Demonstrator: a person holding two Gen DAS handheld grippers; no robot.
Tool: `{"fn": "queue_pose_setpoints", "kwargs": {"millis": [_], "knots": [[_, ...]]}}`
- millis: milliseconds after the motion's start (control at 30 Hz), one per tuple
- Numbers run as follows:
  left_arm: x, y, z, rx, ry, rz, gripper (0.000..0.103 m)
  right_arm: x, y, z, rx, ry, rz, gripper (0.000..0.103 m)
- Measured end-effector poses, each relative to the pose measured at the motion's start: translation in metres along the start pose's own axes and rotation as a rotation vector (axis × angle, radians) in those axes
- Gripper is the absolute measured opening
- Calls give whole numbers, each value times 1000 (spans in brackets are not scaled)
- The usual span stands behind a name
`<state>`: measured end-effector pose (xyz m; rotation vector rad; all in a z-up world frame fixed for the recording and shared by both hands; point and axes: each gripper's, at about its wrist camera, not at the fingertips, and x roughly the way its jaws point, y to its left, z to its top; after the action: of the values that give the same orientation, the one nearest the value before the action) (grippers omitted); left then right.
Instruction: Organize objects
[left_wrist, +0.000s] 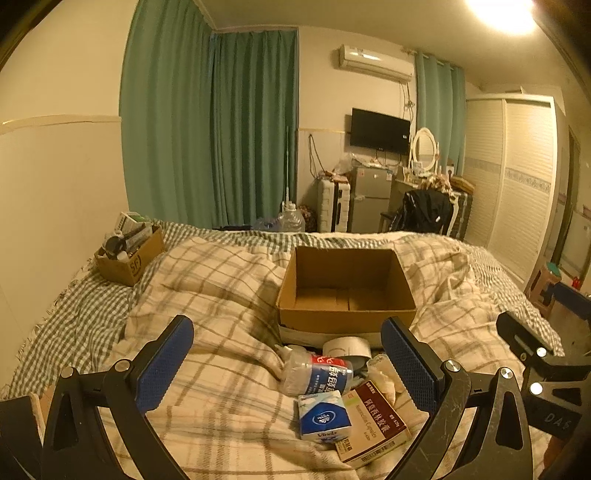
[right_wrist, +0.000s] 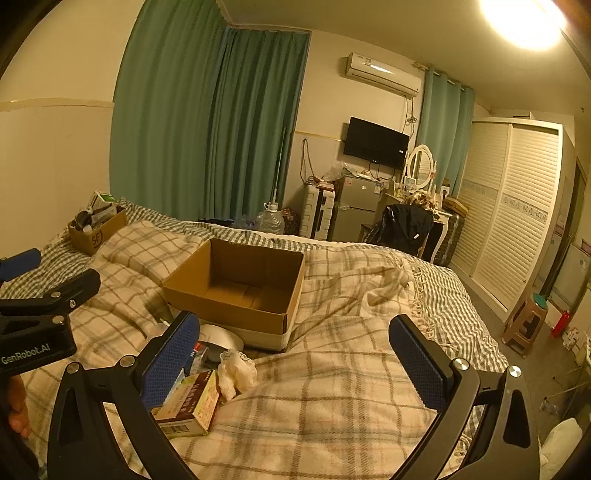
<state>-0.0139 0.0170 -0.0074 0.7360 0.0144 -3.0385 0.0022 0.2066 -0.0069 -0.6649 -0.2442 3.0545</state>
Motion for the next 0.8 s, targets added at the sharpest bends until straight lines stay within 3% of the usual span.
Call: {"fn": "queue_pose_setpoints", "kwargs": {"millis": [233, 433, 533, 733, 767, 800], "knots": [[18, -8, -1, 21, 43, 4, 103, 10, -9, 6, -13, -5, 2, 102], [67, -20, -40, 83, 244, 56, 102, 39, -13, -8, -6, 52, 10, 103], [92, -21, -68, 67, 358, 37, 97, 58, -17, -22, 16, 115, 24, 103], [112, -37, -99, 128, 473, -1, 87, 77, -30, -38, 72, 191, 54, 103], [113, -35, -100, 118, 480, -7, 85, 77, -31, -39, 73, 196, 56, 103], [112, -32, -100, 99, 484, -26, 76, 77, -28, -39, 71, 196, 55, 102]]}}
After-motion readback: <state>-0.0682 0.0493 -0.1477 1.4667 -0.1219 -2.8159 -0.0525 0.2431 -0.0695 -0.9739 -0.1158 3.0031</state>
